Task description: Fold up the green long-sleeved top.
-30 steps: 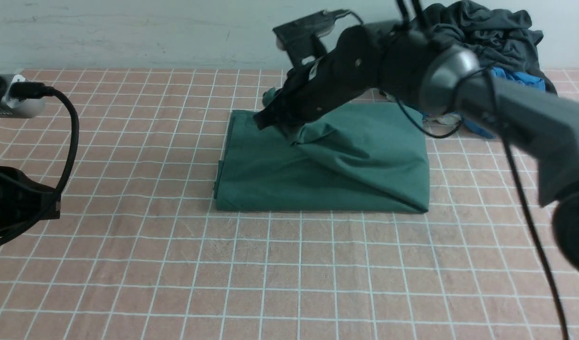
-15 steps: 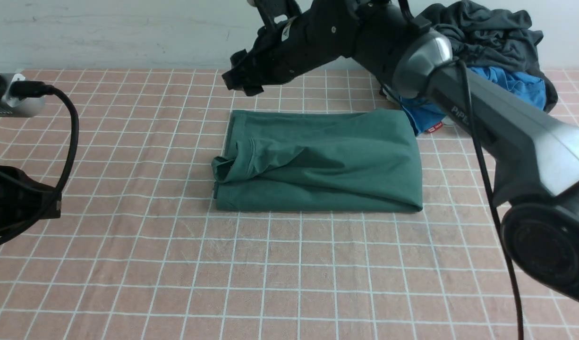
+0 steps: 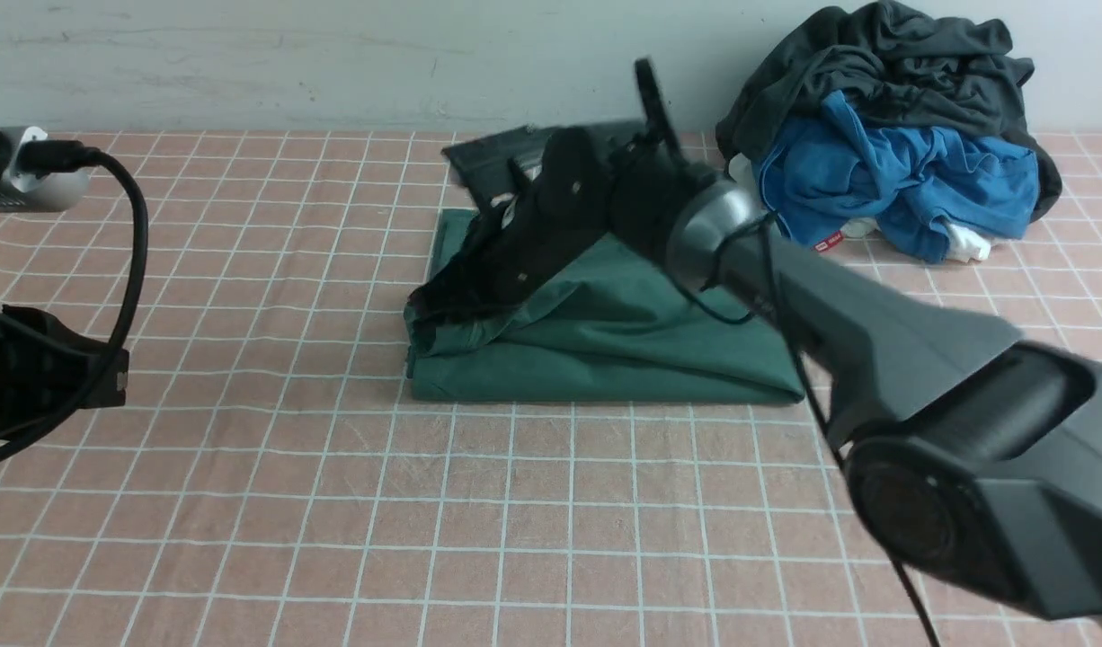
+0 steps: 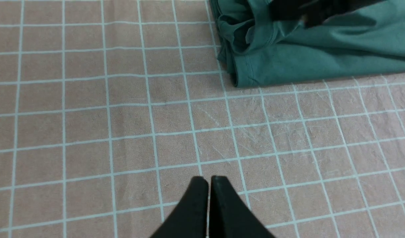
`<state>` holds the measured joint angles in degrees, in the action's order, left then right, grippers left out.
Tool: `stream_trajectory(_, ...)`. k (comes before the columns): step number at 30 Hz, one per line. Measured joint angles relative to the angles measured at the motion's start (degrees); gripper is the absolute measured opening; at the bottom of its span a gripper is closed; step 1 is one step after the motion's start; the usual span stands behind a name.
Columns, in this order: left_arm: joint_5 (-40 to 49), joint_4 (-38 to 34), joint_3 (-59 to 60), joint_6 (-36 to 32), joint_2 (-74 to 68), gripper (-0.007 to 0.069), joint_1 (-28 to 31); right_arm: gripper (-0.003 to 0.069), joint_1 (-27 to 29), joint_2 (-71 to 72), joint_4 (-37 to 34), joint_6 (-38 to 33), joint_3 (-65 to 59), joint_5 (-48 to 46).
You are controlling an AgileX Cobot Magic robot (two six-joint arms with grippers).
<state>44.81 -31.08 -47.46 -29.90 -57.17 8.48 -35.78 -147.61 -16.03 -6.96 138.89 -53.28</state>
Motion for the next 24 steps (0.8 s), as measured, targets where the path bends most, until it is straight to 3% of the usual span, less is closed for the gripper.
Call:
stream_trajectory(5,0.0,-0.2,0.0,-0.5,0.0,-0.0003,0.0,-0.0011,-2.4,-0.1,-1.5,-3.1,-0.2,1.1)
stream_trajectory(13,0.1,-1.1,0.0,-0.5,0.0,-0.0003,0.0,-0.0013,4.8,11.7,2.6,-3.5,-0.4,-7.1)
stream_trajectory(17,0.2,-2.7,0.0,-0.6,0.0,-0.0003,0.0,-0.0013,9.1,12.6,3.6,-1.7,-6.9,-8.2)
stream_trajectory(24,0.2,-3.1,0.0,-2.1,0.0,-0.0003,0.0,-0.0013,7.3,7.1,-0.6,-4.5,-15.3,-6.2)
